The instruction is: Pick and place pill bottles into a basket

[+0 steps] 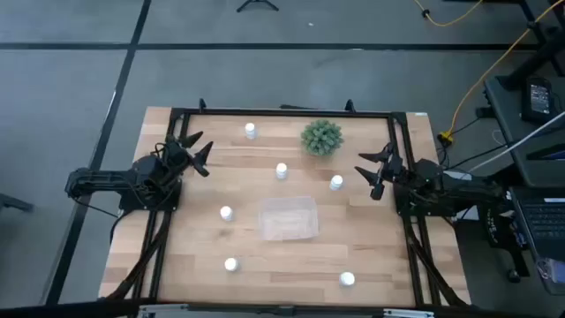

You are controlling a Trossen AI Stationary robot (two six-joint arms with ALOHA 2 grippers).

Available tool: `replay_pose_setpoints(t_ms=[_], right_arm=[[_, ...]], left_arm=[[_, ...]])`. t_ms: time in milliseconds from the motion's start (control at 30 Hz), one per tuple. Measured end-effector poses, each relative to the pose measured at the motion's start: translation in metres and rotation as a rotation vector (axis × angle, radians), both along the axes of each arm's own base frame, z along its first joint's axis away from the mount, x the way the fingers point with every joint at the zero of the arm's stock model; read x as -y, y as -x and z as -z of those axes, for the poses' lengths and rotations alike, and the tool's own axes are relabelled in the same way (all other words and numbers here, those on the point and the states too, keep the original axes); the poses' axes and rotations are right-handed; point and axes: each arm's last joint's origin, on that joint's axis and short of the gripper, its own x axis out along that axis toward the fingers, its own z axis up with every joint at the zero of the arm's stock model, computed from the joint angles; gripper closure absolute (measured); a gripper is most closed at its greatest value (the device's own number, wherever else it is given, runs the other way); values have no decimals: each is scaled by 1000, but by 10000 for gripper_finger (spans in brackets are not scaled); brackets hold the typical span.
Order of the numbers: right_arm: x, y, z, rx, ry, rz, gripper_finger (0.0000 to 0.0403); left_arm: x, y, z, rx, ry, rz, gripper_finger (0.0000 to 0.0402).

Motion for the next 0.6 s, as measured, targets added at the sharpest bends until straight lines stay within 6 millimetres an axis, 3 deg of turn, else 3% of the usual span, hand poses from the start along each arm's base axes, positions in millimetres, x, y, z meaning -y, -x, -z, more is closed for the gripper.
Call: replay_pose_setpoints(t_ms=[600], right_arm=[[0,0,0,1,-1,0,181]], left_arm=[[0,0,0,43,36,12,158]])
